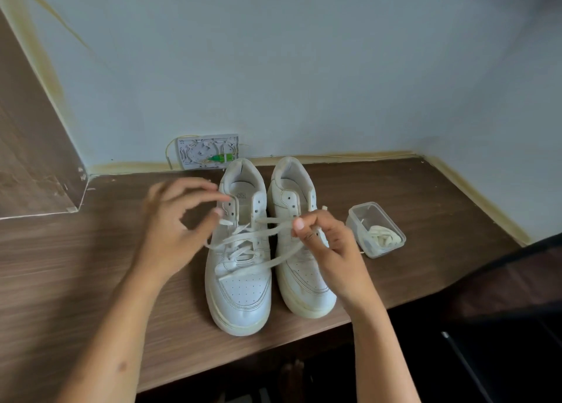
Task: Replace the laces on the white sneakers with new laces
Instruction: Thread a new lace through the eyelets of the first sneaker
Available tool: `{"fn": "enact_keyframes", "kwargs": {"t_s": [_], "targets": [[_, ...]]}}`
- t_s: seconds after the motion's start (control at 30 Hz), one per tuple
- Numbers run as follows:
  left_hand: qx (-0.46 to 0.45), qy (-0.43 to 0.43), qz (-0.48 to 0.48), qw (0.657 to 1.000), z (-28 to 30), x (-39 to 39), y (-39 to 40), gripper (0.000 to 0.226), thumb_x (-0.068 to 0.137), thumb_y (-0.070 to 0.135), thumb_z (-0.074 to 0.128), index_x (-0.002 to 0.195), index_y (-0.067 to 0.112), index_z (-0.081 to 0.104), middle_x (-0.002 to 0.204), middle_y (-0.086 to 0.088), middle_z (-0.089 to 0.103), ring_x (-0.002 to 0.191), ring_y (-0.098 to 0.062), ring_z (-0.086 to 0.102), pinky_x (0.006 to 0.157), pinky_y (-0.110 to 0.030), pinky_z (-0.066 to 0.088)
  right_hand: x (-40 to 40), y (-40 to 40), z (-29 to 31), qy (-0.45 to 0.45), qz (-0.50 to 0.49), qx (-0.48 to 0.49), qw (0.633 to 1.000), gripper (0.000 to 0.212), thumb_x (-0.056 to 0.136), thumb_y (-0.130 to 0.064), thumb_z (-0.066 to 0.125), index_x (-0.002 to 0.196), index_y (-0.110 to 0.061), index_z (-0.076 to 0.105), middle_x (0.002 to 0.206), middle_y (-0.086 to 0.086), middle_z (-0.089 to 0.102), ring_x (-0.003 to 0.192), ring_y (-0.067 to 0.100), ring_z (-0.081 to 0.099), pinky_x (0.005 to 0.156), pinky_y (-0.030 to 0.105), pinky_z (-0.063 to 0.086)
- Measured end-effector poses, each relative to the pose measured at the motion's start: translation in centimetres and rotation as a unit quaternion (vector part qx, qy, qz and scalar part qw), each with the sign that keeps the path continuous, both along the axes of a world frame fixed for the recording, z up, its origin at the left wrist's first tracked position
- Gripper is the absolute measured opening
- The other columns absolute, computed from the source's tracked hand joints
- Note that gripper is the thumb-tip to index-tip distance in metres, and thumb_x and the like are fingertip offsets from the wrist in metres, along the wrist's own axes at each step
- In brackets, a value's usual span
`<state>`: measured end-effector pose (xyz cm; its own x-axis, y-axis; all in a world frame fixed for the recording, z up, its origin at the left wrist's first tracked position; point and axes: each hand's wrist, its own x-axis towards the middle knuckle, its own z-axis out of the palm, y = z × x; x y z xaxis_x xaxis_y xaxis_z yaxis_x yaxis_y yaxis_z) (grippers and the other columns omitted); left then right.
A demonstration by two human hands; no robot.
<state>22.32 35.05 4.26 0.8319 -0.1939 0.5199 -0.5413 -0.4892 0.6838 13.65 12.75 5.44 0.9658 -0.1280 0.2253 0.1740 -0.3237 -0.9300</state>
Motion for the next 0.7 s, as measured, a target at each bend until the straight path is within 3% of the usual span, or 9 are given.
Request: {"fn": "enact_keyframes", "kwargs": {"t_s": [0.07, 0.13, 0.27, 0.37, 0.43, 0.5, 0.57, 0.63, 0.7], "targets": [[0.013, -0.035, -0.070, 0.997, -0.1, -0.7, -1.7, 0.026, 0.081, 0.055, 0.064, 0.102, 0.042, 0.072, 0.113, 0.024, 0.064, 0.117, -0.017, 0.046, 0.104, -0.045, 0.029, 0.2, 0.8, -0.1, -0.014, 0.032, 0.004, 0.999, 0.021, 0.094, -0.038, 0.063, 0.082, -0.021, 0.068, 0.077, -0.007, 0.066, 0.082, 0.014, 0.061, 0.081, 0.029, 0.046], [0.032, -0.061, -0.111, 0.991, -0.8, -1.0, -3.1, 0.027, 0.081, 0.061, 0.062, 0.102, 0.046, 0.070, 0.107, 0.030, 0.065, 0.117, -0.007, 0.046, 0.108, -0.047, 0.025, 0.4, 1.7, -0.1, -0.025, 0.051, 0.009, 0.998, 0.018, 0.095, -0.025, 0.061, 0.082, -0.015, 0.067, 0.069, -0.009, 0.061, 0.068, 0.007, 0.055, 0.071, 0.020, 0.042], [0.012, -0.069, -0.068, 0.995, -1.5, -0.5, -3.0, 0.028, 0.082, 0.062, 0.058, 0.095, 0.042, 0.071, 0.091, 0.033, 0.059, 0.106, 0.009, 0.047, 0.109, -0.037, 0.016, 0.6, 2.0, -0.2, -0.018, 0.053, 0.003, 0.998, 0.017, 0.097, -0.028, 0.059, 0.086, -0.018, 0.069, 0.077, -0.008, 0.066, 0.075, 0.013, 0.059, 0.076, 0.029, 0.046], [0.013, -0.049, 0.050, 0.997, -1.0, 0.2, -1.0, 0.028, 0.084, 0.054, 0.056, 0.089, 0.033, 0.073, 0.089, 0.025, 0.061, 0.100, -0.008, 0.052, 0.097, -0.035, 0.021, 0.5, 1.0, -0.2, -0.001, 0.033, -0.006, 0.999, 0.022, 0.096, -0.031, 0.060, 0.086, -0.015, 0.070, 0.064, -0.009, 0.056, 0.063, 0.010, 0.050, 0.063, 0.027, 0.039], [0.016, -0.020, 0.131, 0.991, -0.7, 0.6, 0.6, 0.029, 0.085, 0.052, 0.053, 0.089, 0.030, 0.072, 0.088, 0.022, 0.060, 0.101, -0.019, 0.054, 0.094, -0.036, 0.023, 0.4, 0.2, -0.3, 0.003, 0.019, -0.012, 1.000, 0.021, 0.094, -0.037, 0.061, 0.085, -0.021, 0.071, 0.063, 0.012, 0.052, 0.059, 0.031, 0.045, 0.057, 0.043, 0.036], [0.017, 0.017, 0.196, 0.980, -0.4, 0.8, 2.0, 0.028, 0.083, 0.049, 0.053, 0.088, 0.028, 0.070, 0.083, 0.019, 0.058, 0.100, -0.026, 0.056, 0.096, -0.043, 0.028, 0.4, -0.5, -0.4, 0.003, 0.005, -0.027, 1.000, 0.020, 0.092, -0.042, 0.061, 0.084, -0.027, 0.071, 0.066, 0.016, 0.052, 0.061, 0.033, 0.046, 0.060, 0.046, 0.039], [0.024, 0.050, 0.250, 0.967, -0.3, 0.9, 3.1, 0.026, 0.080, 0.046, 0.054, 0.085, 0.026, 0.070, 0.079, 0.014, 0.058, 0.097, -0.030, 0.056, 0.096, -0.046, 0.030, 0.5, -1.0, -0.7, 0.011, -0.016, -0.046, 0.999, 0.016, 0.090, -0.041, 0.061, 0.085, -0.031, 0.072, 0.069, -0.003, 0.061, 0.072, 0.025, 0.056, 0.071, 0.036, 0.045], [0.051, 0.071, 0.273, 0.958, -0.3, 0.9, 3.6, 0.025, 0.078, 0.045, 0.053, 0.082, 0.026, 0.070, 0.081, 0.012, 0.059, 0.098, -0.031, 0.056, 0.096, -0.047, 0.030, 0.6, -1.3, -1.0, 0.021, -0.036, -0.059, 0.997, 0.010, 0.092, -0.031, 0.065, 0.087, -0.031, 0.073, 0.079, -0.015, 0.068, 0.085, 0.012, 0.062, 0.082, 0.029, 0.048], [0.079, 0.077, 0.261, 0.959, -0.4, 0.9, 3.6, 0.025, 0.077, 0.047, 0.053, 0.080, 0.028, 0.070, 0.087, 0.010, 0.062, 0.100, -0.030, 0.054, 0.096, -0.047, 0.029, 0.8, -1.2, -1.3, 0.016, -0.047, -0.065, 0.997, 0.011, 0.093, -0.022, 0.067, 0.087, -0.027, 0.074, 0.085, -0.013, 0.071, 0.089, 0.012, 0.064, 0.084, 0.030, 0.051]]}}
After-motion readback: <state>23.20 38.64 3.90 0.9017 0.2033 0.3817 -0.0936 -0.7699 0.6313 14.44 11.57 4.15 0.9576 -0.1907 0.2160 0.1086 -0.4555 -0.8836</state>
